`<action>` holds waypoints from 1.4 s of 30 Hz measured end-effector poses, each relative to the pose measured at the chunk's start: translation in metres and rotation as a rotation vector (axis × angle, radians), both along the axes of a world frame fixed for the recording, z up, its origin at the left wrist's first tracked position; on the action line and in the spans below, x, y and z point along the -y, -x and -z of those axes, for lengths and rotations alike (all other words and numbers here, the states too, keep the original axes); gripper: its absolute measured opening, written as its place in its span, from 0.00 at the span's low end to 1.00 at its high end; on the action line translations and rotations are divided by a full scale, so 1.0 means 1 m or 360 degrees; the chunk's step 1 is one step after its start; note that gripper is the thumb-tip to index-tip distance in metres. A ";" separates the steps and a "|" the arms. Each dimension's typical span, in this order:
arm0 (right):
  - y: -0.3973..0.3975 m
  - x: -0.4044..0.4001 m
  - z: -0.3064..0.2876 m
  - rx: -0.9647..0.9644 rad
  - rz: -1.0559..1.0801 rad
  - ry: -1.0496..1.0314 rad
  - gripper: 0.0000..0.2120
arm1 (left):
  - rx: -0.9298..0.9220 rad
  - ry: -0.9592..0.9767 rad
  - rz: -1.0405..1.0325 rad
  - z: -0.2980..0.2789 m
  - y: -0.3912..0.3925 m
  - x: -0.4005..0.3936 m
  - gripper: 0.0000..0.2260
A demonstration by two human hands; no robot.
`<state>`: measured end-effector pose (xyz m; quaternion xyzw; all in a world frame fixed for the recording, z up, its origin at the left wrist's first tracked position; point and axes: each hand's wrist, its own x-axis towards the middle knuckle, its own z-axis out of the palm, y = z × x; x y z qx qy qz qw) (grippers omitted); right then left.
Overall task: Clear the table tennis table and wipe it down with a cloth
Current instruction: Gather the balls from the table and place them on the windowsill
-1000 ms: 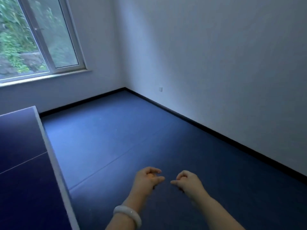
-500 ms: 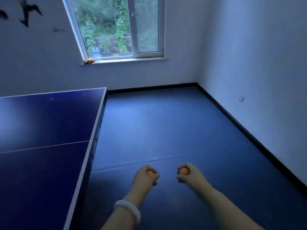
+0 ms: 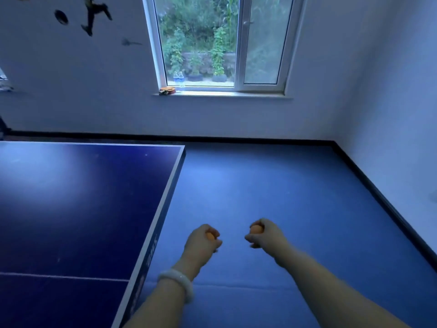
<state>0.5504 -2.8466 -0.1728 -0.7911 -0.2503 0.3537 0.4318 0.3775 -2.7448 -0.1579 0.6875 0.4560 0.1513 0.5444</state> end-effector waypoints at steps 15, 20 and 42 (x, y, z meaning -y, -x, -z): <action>-0.307 -0.312 -0.017 0.0038 -0.0240 -0.0029 0.11 | -0.0118 -0.0209 -0.0037 -0.022 -0.287 -0.311 0.03; -0.375 -0.426 -0.029 0.0095 -0.0403 0.0014 0.12 | -0.0136 -0.0166 -0.0198 -0.025 -0.348 -0.409 0.04; -0.540 -1.014 -0.041 0.0116 -0.0647 -0.0083 0.16 | -0.0212 -0.0155 -0.0434 -0.027 -0.523 -0.969 0.04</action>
